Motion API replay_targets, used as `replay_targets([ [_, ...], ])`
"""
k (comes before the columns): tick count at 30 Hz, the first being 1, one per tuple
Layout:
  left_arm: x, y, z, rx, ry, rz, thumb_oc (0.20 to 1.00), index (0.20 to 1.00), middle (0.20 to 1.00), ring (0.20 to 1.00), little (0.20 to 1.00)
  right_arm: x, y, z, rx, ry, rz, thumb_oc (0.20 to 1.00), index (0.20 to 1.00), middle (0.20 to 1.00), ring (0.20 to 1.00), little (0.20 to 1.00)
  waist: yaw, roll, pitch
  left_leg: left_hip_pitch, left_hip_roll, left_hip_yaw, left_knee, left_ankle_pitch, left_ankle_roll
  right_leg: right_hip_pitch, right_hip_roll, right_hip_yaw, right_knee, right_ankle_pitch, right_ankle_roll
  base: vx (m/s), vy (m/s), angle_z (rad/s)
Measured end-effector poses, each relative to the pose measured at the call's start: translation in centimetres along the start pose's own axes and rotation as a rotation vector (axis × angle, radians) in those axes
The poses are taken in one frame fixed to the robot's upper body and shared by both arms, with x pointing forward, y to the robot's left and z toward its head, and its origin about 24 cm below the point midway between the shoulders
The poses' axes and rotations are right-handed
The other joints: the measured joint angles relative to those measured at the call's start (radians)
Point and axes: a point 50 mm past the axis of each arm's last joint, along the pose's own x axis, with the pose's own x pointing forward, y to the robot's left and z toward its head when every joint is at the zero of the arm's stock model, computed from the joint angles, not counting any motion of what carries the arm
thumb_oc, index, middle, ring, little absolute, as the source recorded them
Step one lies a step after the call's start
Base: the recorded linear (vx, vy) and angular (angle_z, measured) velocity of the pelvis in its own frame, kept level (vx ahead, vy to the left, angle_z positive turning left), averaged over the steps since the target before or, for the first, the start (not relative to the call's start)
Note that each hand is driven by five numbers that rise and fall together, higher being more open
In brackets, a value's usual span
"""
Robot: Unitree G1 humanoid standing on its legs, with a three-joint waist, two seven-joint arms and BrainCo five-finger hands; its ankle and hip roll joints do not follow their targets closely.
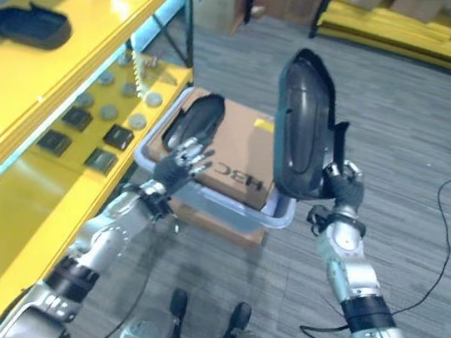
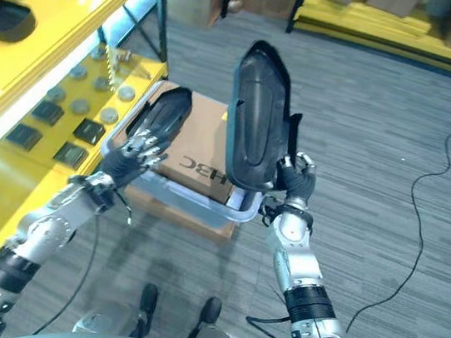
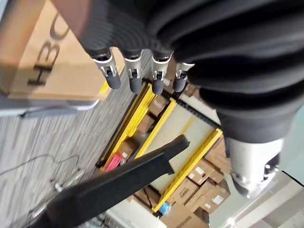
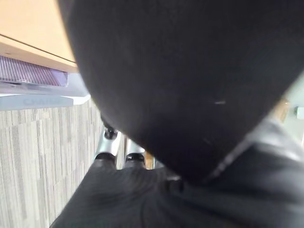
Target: Move parts from the plastic box to the shelf.
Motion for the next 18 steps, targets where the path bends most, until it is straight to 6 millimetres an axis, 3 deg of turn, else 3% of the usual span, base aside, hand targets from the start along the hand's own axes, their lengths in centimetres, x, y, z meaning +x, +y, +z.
replay_targets([
  [2,0.5,-0.4,-1.1,-0.068,0.045,0.002,1.0,1.0,1.0,1.0,1.0,-0.2,0.4,-0.4,-0.009,0.012,0.023,0.2,0.2,0.2,0.2,0.2,-0.012,0.007,-0.022,0.009,0.005,0.013,-0.006,0.005,0.006,0.006,0.009,0.017,-0.011,0.008,-0.007,0.05,-0.036,-0.29],
  [5,1.8,-1.1,-4.5,-0.154,0.19,0.02,1.0,1.0,1.0,1.0,1.0,-0.5,0.8,-2.1,-0.051,0.075,0.048,0.2,0.2,0.2,0.2,0.2,-0.042,0.014,-0.049,0.049,0.016,0.03,-0.028,0.004,0.003,0.045,0.027,0.025,-0.044,0.015,-0.012,0.04,-0.042,-0.19],
  [12,3.1,-3.3,-6.3,-0.17,0.271,-0.01,1.0,1.0,1.0,1.0,1.0,-1.7,3.1,-4.1,-0.045,0.162,0.106,0.2,0.2,0.2,0.2,0.2,-0.082,0.011,-0.073,0.081,0.026,0.06,-0.031,-0.004,-0.007,0.06,0.039,0.053,-0.054,0.013,-0.009,0.03,-0.042,-0.13],
  [18,3.2,-3.0,-6.9,-0.105,0.29,0.028,1.0,1.0,1.0,1.0,1.0,-2.1,3.8,-4.4,-0.04,0.177,0.136,0.2,0.2,0.2,0.2,0.2,-0.085,-0.003,-0.098,0.087,0.032,0.079,-0.033,-0.008,-0.006,0.057,0.045,0.074,-0.053,0.014,-0.009,0.02,-0.016,-0.09],
])
